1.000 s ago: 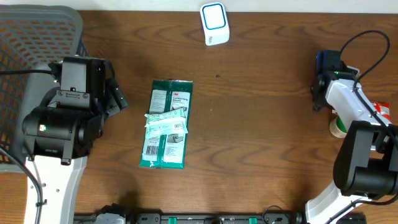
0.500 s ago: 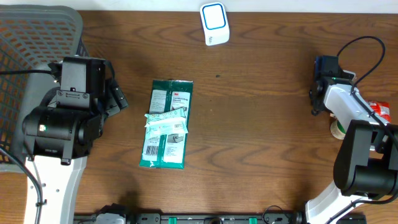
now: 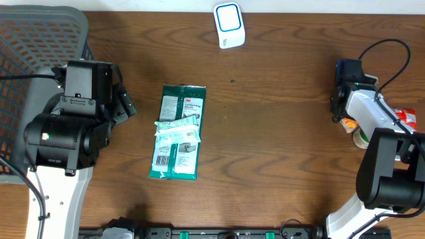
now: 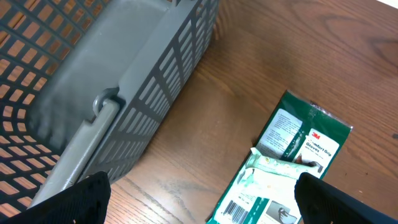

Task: Scan the item barcode
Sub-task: 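Carry the Kleenex pack right and lower it beside the jar, then release the pack and move the right gripper left over the wipes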

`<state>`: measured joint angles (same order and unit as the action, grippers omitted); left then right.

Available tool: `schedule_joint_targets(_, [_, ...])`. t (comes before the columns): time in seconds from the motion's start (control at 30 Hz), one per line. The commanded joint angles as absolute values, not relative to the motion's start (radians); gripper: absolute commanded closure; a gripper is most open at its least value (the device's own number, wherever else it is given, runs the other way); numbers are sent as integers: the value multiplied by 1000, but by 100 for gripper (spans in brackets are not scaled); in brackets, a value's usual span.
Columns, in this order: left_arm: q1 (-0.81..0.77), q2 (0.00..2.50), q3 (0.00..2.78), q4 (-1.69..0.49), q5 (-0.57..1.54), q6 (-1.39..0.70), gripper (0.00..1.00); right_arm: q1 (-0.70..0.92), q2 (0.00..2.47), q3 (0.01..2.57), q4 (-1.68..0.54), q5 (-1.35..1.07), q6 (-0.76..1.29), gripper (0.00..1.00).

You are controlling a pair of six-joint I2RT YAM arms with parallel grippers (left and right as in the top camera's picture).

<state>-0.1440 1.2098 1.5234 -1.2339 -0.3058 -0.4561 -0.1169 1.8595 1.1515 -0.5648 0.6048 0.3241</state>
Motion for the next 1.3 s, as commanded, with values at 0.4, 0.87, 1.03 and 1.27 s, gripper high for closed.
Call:
schedule_joint_targets(0.4, [-139,1208,1529,-1238,-324,-458,5,-124,1849,1395,-846,347,159,31])
schedule_joint_targets(0.87, [-139,1208,1529,-1238,-323,-458,5,-111,1849,1595,-1172,-431,-73,28])
schedule_joint_targets(1.03, [-139,1208,1529,-1238,-324,-458,5,-55,1834,1595,-1222,-461,-74,37])
schedule_joint_targets(1.27, [-139,1208,1529,-1238,-324,-458,5,67,1758,1595,-1239,-461,-58,37])
